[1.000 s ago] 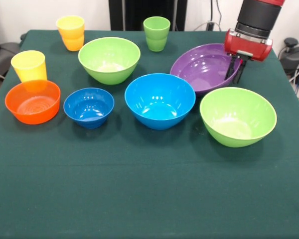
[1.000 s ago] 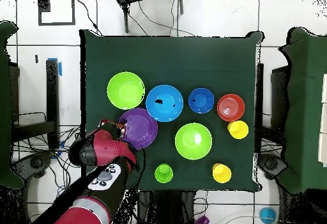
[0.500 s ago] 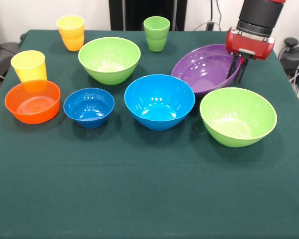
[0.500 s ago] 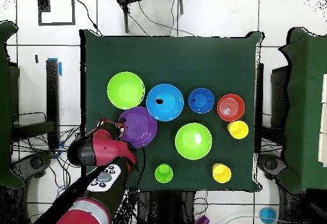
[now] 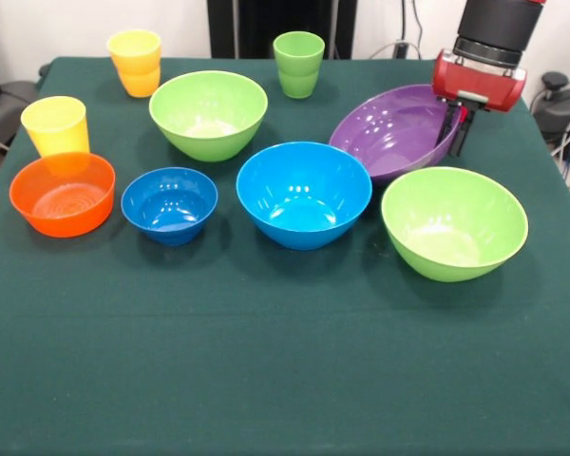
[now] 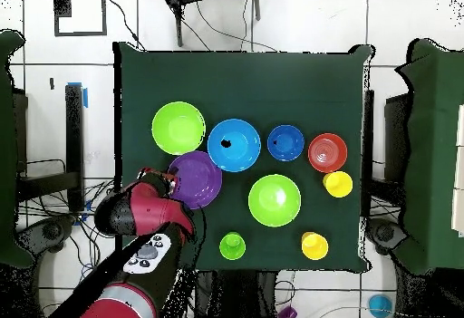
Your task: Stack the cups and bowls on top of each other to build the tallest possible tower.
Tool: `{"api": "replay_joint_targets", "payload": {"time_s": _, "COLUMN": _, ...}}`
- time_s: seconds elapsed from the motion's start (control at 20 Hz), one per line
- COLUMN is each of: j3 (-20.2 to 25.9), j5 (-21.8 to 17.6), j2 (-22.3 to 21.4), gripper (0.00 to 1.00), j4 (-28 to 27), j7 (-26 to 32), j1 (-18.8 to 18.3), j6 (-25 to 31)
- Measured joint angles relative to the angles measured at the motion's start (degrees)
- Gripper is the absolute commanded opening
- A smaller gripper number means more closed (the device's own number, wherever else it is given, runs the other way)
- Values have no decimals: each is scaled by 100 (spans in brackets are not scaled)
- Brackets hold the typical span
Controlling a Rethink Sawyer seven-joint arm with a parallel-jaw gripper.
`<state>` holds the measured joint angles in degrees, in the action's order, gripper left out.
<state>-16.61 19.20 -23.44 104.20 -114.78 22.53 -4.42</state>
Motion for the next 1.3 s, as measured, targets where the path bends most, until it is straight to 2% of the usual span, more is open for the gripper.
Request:
{"api": "replay_joint_targets", "payload": {"time_s": 0.85, "j3": 3, "j5": 0, "j2": -14, "gripper": 0, "j4": -27, "j7": 0, "j1": -101, "j6": 43}}
{"api": "replay_joint_targets", "payload": {"time_s": 1.3, "j3": 178, "j5": -315, "j2": -145, "gripper": 0, "j4": -27, "j7": 0, "j1": -710, "j6": 43}}
